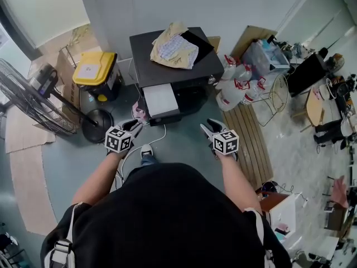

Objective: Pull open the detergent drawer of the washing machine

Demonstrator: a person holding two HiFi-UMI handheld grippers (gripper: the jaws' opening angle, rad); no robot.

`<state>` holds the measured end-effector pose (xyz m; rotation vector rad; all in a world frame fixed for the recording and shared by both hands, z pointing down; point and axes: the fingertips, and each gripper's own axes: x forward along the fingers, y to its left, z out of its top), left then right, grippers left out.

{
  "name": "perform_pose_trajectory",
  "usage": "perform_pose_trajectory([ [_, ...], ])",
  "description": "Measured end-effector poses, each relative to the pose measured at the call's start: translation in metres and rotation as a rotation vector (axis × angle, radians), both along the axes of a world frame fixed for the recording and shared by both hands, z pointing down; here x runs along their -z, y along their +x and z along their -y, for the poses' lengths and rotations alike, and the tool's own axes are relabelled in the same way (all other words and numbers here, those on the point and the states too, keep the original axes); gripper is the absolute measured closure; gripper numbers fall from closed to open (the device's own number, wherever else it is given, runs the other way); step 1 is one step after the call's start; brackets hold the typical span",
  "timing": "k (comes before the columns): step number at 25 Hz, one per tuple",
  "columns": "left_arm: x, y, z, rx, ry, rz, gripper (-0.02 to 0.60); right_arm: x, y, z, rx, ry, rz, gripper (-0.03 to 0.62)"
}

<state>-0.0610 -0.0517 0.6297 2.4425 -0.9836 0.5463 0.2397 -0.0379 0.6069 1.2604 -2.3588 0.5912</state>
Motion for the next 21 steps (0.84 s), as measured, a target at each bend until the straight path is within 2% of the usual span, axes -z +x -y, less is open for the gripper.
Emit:
perform_pose_trajectory([
  [8, 0.005, -0.010, -0.004, 0.025, 0.020, -0.012, 0.462, 0.015, -0.003, -0.007, -0.031, 0.035, 0.044, 0.430],
  [21, 0.005, -0.008, -0.010, 0.020, 0.023, -0.029, 0.462, 0.009, 0.007, -0.015, -0.096, 0.018, 0.084, 0.441],
])
